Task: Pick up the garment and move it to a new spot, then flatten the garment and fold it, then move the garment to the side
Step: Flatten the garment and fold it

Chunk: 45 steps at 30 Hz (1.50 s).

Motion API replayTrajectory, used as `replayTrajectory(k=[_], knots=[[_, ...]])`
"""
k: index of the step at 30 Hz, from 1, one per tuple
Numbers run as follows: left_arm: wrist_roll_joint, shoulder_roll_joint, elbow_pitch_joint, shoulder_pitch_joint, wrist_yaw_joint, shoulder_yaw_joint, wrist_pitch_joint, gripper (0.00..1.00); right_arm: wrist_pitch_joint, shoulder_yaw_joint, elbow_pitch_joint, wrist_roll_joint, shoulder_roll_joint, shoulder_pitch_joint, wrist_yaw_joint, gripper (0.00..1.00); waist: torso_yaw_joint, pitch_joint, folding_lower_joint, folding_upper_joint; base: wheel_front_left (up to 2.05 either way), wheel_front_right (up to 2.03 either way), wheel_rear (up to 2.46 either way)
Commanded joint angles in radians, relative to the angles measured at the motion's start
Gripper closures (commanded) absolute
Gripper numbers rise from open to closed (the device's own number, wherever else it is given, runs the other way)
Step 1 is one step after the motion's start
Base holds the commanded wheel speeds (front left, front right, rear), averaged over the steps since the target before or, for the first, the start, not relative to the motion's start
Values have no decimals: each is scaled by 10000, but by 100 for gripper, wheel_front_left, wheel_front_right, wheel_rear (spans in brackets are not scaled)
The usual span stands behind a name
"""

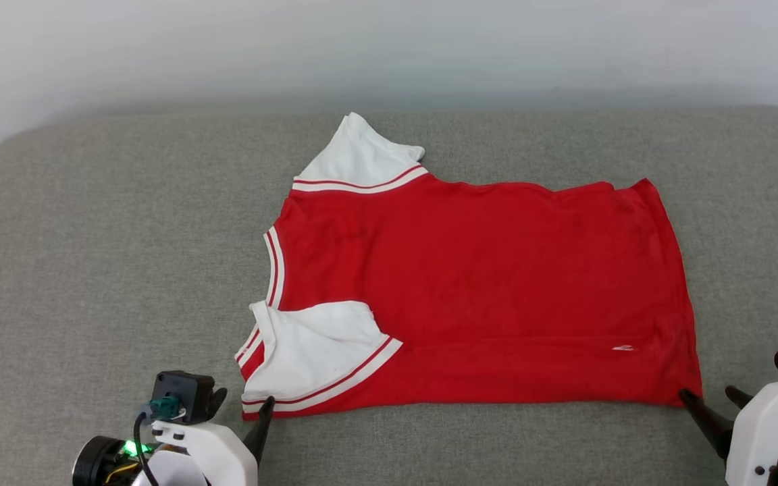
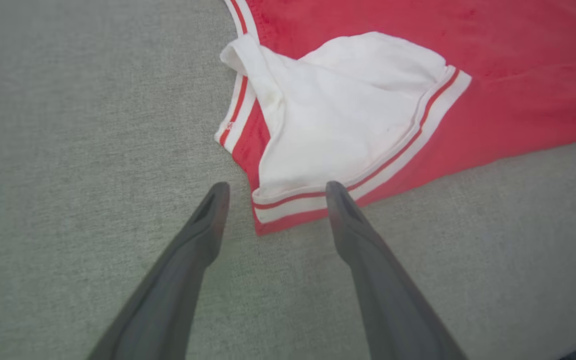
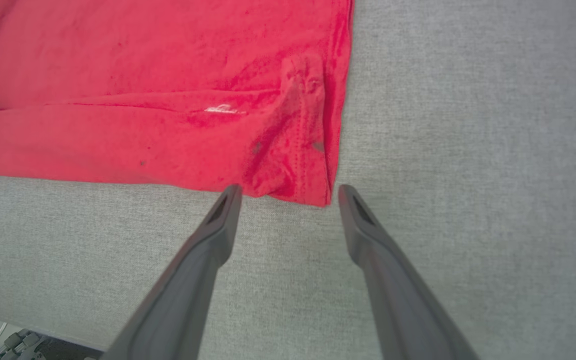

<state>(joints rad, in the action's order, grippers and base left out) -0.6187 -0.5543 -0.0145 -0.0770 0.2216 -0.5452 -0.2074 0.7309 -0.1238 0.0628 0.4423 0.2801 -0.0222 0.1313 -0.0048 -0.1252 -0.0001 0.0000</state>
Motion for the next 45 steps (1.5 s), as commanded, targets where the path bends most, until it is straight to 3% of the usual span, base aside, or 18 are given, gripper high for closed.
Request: replayTrajectory(k=[1, 10, 17, 19, 26, 35, 45], knots=[[-104, 70, 29, -53, 104, 61, -60, 0, -7, -31, 103, -81, -107, 16, -12, 0, -106, -208, 1, 0, 0, 0, 0], [-90, 2, 766, -369, 289, 287, -21, 0, -77, -63, 242, -200, -197, 259, -12, 0, -317, -858, 1, 0, 0, 0, 0], [-250, 197, 1526, -431, 13, -75, -475, 3, -106, -49, 252, -276, -184, 431, -10, 0, -325, -1123, 1, 0, 0, 0, 0], [-332, 264, 1665, -365, -172, -285, -692, 100, -105, -40, 241, -325, -148, 470, -10, 0, -291, -1111, 1, 0, 0, 0, 0], [-435, 384, 1532, -326, -330, -259, -304, 100, -99, 18, 51, -483, -17, 361, -12, 0, -38, -650, 1, 0, 0, 0, 0], [-458, 377, 151, -425, -272, -9, 252, 100, 119, 115, -956, -974, 201, 630, -12, 0, 369, -531, 1, 0, 0, 0, 0], [-271, 238, -642, -617, -273, -172, 58, 100, 298, 38, -2426, -1415, -173, 1046, -13, 0, 636, -987, 1, 0, 0, 0, 0]])
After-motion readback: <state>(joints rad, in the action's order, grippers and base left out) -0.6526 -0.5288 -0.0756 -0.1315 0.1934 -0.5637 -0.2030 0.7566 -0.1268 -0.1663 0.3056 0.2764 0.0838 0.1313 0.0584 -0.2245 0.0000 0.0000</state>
